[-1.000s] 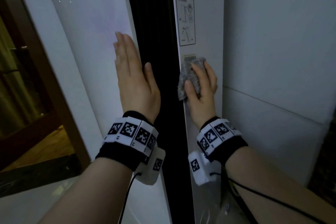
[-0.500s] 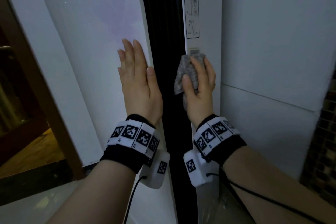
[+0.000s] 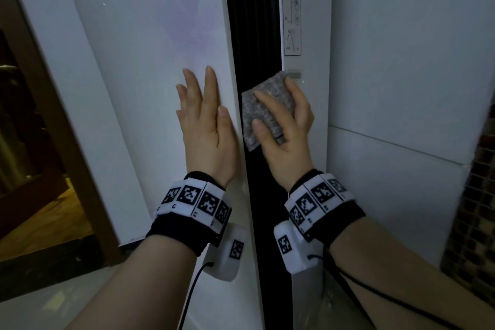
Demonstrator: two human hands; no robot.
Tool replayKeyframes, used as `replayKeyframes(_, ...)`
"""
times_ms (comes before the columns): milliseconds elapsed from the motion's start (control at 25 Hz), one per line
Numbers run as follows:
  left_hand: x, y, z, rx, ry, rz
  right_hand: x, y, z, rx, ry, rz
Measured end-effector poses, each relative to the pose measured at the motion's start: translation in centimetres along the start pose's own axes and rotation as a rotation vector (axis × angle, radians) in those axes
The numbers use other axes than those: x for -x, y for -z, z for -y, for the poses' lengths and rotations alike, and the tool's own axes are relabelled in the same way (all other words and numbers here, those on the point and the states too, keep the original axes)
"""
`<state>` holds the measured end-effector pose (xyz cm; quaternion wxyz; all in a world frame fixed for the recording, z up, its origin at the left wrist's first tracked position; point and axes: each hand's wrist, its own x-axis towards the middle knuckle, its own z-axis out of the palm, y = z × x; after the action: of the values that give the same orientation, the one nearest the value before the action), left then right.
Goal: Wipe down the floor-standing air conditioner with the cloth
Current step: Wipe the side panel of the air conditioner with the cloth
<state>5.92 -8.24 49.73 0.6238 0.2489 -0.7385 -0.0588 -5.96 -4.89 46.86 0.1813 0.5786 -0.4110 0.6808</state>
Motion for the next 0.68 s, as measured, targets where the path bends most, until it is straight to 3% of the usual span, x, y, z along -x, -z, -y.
replayKeyframes(120, 0.5, 0.0, 0.1, -0.003, 0.017, 0.01, -0.8, 0.4, 0.3, -0.12, -0.213, -0.033)
replayKeyframes(160, 0.5, 0.0, 0.1, -0.002, 0.017, 0.012, -0.3, 0.1, 0.6, -0.113, -0.223, -0.036)
replayKeyframes(280, 0.7, 0.0, 0.2, 0.004, 0.017, 0.013, 1.6, -0.2, 0.2, -0.008, -0.019, -0.005)
replayKeyframes(440, 1.5, -0.2, 0.4, 0.0, 0.038, 0.024, 1.4, 0.5, -0.1, -0.138, -0.276, -0.044)
replayKeyframes(600, 2.0, -0.4, 0.6, -0.004, 0.052, 0.025, 3.6, 0.2, -0.4, -0.073, -0.123, 0.003)
replayKeyframes(680, 2.3, -0.5, 0.6, -0.003, 0.058, 0.026, 3.1, 0.7, -0.7, -0.116, -0.222, -0.023)
